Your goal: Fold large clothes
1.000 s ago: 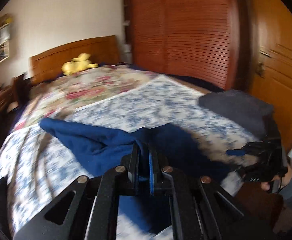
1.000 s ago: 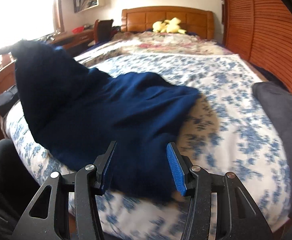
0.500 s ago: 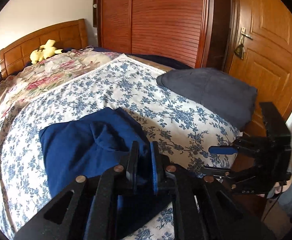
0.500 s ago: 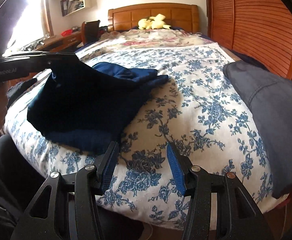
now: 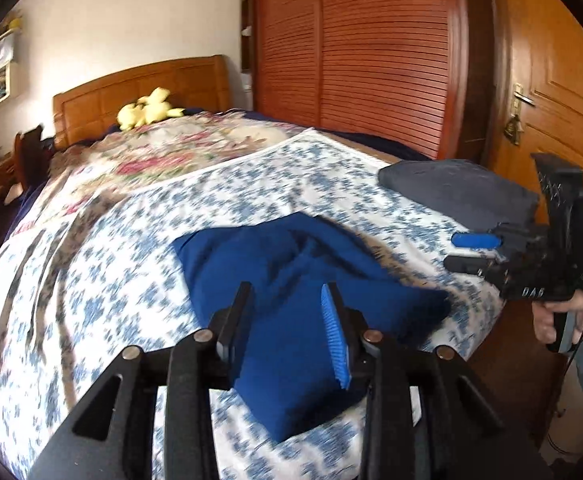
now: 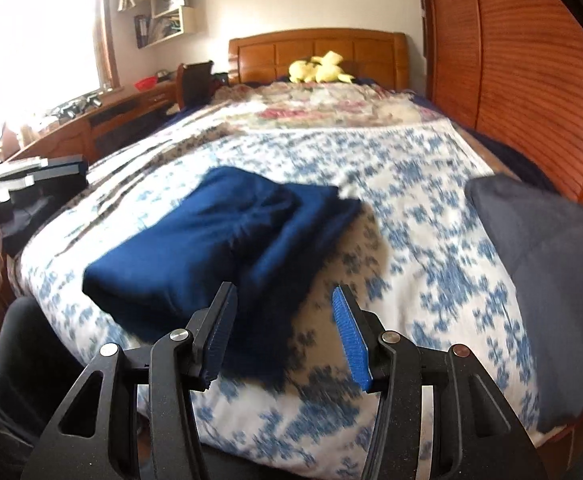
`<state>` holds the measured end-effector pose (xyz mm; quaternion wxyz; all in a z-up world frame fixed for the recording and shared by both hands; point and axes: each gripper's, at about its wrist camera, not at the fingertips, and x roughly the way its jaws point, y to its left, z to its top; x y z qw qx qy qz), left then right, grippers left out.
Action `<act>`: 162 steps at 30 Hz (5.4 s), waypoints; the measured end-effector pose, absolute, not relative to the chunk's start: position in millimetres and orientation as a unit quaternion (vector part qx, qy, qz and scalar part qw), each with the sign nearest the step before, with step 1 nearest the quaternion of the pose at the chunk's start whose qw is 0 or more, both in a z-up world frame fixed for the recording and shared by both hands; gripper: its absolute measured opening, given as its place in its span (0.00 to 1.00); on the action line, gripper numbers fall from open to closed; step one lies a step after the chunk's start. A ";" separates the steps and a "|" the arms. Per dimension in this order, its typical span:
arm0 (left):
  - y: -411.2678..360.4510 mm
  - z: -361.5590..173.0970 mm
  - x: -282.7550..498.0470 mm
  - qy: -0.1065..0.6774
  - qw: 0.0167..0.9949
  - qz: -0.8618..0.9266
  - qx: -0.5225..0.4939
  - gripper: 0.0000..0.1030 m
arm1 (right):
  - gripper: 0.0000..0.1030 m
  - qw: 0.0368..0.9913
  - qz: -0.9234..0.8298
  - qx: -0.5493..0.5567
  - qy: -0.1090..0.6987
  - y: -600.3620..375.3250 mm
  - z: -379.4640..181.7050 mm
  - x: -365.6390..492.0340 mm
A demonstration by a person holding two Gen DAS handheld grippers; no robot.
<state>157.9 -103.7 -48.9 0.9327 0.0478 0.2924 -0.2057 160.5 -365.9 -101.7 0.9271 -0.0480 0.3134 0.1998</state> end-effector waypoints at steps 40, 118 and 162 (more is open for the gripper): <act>4.0 -92.8 111.9 0.290 0.944 -0.152 -0.029 0.37 | 0.12 0.882 0.226 -0.019 0.413 -292.1 -146.4 195.3; -70.9 -191.9 443.6 0.447 0.880 -0.160 -0.026 0.54 | 0.70 0.896 0.206 0.009 0.392 -335.1 -197.4 190.1; -196.0 24.9 342.9 0.230 0.953 -0.190 0.046 0.09 | 0.20 0.949 0.200 0.028 0.242 -437.8 -54.8 173.9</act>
